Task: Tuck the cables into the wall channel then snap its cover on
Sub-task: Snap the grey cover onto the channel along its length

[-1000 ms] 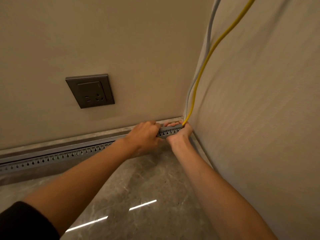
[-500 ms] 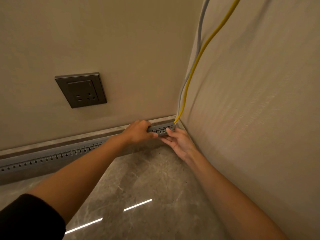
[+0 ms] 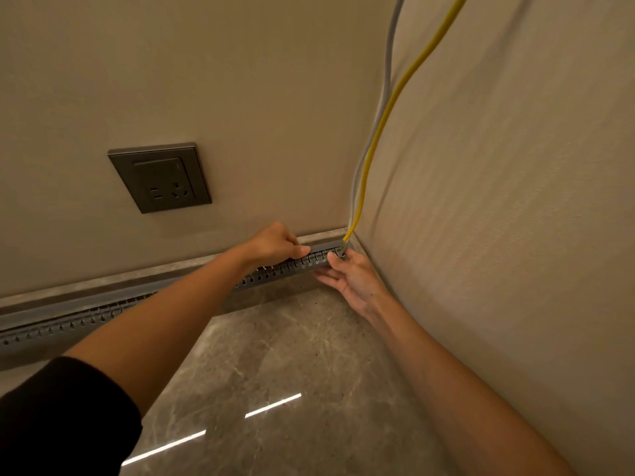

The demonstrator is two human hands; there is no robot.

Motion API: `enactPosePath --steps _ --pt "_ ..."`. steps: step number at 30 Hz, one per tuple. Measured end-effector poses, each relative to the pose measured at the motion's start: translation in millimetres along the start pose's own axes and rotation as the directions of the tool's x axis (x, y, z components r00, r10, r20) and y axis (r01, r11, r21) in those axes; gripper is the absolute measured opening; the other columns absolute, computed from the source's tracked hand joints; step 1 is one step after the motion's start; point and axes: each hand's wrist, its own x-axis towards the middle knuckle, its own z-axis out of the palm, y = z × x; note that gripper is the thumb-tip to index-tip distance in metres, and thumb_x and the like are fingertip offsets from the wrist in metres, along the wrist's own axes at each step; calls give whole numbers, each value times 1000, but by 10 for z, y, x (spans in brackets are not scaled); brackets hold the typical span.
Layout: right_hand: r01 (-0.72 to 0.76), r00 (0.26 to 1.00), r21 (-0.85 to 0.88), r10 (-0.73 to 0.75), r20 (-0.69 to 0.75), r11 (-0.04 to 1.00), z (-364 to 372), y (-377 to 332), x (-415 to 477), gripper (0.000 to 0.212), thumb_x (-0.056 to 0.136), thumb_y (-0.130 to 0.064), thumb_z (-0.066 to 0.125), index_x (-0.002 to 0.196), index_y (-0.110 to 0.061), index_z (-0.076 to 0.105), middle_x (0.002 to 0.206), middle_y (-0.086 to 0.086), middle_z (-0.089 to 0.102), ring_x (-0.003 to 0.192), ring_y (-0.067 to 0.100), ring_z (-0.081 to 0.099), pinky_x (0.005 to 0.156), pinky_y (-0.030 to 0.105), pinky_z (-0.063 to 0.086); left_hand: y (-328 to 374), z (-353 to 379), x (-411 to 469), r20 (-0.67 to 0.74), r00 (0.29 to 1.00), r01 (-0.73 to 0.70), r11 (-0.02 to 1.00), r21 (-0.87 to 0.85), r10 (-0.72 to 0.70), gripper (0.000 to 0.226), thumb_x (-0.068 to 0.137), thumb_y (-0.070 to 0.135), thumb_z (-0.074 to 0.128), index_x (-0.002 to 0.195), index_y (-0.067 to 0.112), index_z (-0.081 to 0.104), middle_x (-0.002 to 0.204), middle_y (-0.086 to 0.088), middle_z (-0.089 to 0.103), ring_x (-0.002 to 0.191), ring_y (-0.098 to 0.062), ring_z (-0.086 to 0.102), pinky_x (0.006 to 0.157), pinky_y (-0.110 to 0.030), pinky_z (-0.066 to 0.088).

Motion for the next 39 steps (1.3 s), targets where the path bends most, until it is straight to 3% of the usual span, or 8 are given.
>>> enactPosePath --steps 3,10,15,20,24,29,33,39 --pt "8 1000 13 -8 12 1000 2 9 7 17 97 1 41 107 -7 52 95 10 62 86 20 62 100 45 42 -3 -19 2 2 999 -35 998 55 35 29 92 24 56 96 -1 71 57 -5 47 50 -10 36 50 -25 27" --pt "24 1000 6 -24 -5 1000 26 13 3 15 97 2 41 104 -6 52 95 9 62 108 31 55 96 42 44 -114 -28 52 53 992 -120 975 185 112 25 92 25 56 85 5 68 74 -11 51 70 -19 46 65 -32 36" --pt "43 999 7 -43 -17 999 63 2 8 32 96 4 40 128 0 45 94 7 62 103 29 57 99 45 43 -108 2 11 13 985 -173 956 237 175 29 92 24 56 96 -1 70 91 -20 70 84 -31 62 81 -43 51" --pt "35 999 19 -35 4 999 72 -7 -27 37 96 7 38 133 5 40 93 7 62 96 23 61 95 45 43 -102 23 -66 25 980 -194 930 313 196 29 90 24 59 97 -3 66 93 -25 67 77 -28 56 68 -36 41" --pt "24 1000 26 -24 8 999 58 -7 -16 36 96 7 39 132 5 40 94 6 62 87 18 61 94 43 43 -90 37 -59 -35 990 -123 963 238 135 30 87 23 63 98 -4 68 94 -26 69 78 -27 58 68 -36 45" --pt "5 1000 26 -5 24 1000 3 -9 -27 32 94 11 38 123 -1 46 95 6 61 88 17 60 100 45 44 -34 56 -87 1 997 -70 952 299 73 30 85 25 65 93 -4 67 78 -14 58 71 -23 50 63 -30 37" --pt "-34 999 10 33 31 999 -5 -54 -22 39 94 12 38 133 8 40 107 12 60 90 18 61 81 33 57 -72 100 -135 -59 989 -101 908 406 137 29 87 29 60 98 2 63 91 -19 62 77 -26 51 65 -30 38" --pt "-125 991 198 111 78 972 -10 -125 -19 30 92 7 26 98 1 55 100 20 60 94 29 60 107 46 37 -39 214 -217 -176 970 -54 857 513 166 31 90 27 56 109 3 59 114 -23 61 106 -39 56 83 -39 47"
